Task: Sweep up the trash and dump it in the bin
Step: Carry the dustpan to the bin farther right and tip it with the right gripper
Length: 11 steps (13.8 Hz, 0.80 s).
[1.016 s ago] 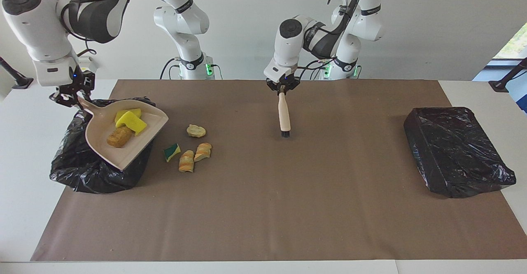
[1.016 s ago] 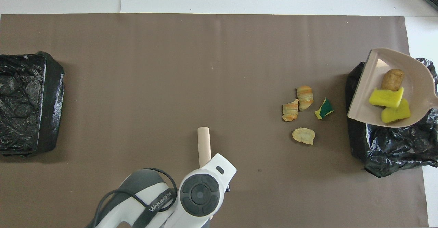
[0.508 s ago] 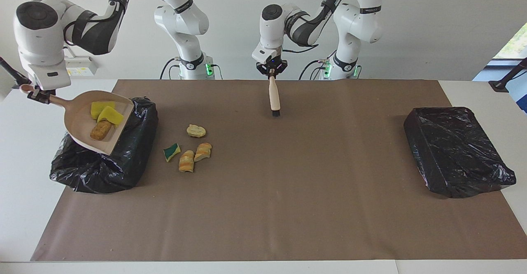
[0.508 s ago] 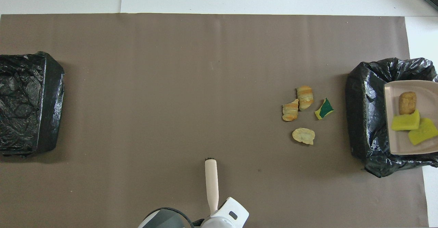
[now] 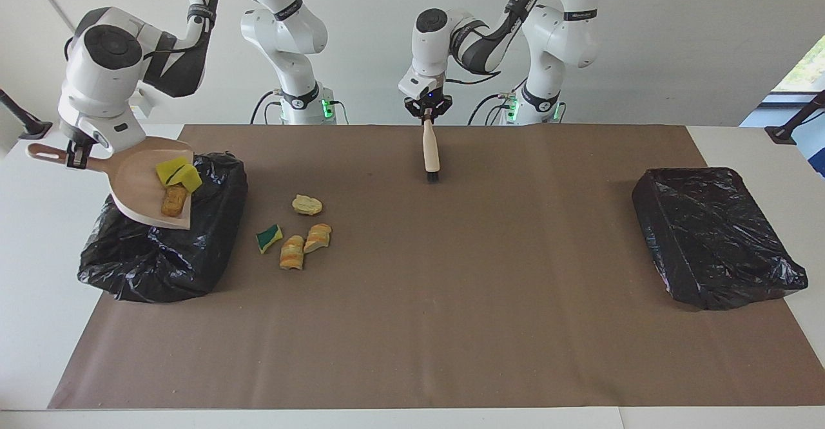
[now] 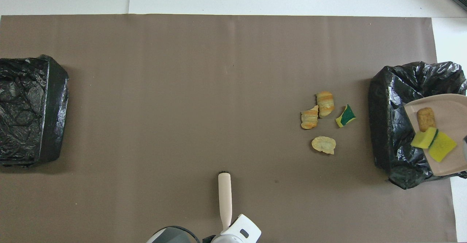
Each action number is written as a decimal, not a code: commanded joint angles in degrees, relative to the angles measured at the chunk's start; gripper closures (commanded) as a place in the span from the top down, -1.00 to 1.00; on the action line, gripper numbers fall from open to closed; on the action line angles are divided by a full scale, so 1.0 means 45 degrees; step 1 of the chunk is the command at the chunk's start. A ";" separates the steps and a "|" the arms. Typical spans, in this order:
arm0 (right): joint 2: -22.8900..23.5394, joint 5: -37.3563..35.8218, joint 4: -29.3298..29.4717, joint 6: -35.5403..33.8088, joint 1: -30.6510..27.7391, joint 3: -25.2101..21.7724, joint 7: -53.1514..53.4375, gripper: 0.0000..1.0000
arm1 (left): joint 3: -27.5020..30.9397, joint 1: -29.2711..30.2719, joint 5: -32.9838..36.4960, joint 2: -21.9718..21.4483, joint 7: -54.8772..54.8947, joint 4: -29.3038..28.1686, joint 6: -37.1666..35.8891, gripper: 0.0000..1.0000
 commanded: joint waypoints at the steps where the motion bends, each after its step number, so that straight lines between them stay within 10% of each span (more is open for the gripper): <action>1: -0.0486 -0.1322 -0.0589 0.0612 -0.0088 0.0016 0.1155 -1.00 | 0.0253 -0.0244 -0.0412 -0.0278 0.0562 -0.0363 0.0269 -1.00; 5: -0.0584 -0.2637 -0.0589 0.0497 0.0048 0.0113 0.1889 -1.00 | 0.0272 -0.0185 -0.0451 -0.0259 0.0561 -0.0383 0.0230 -0.95; 7: -0.0894 -0.2814 -0.0531 0.0417 0.0186 0.0114 0.1735 -1.00 | 0.0292 -0.0107 -0.0451 -0.0259 0.0563 -0.0441 0.0210 -0.34; 11: -0.2203 -0.2641 -0.0239 0.0145 0.0302 0.0211 0.1107 -1.00 | 0.0331 0.0049 -0.0451 -0.0201 0.0795 -0.0325 -0.0178 0.28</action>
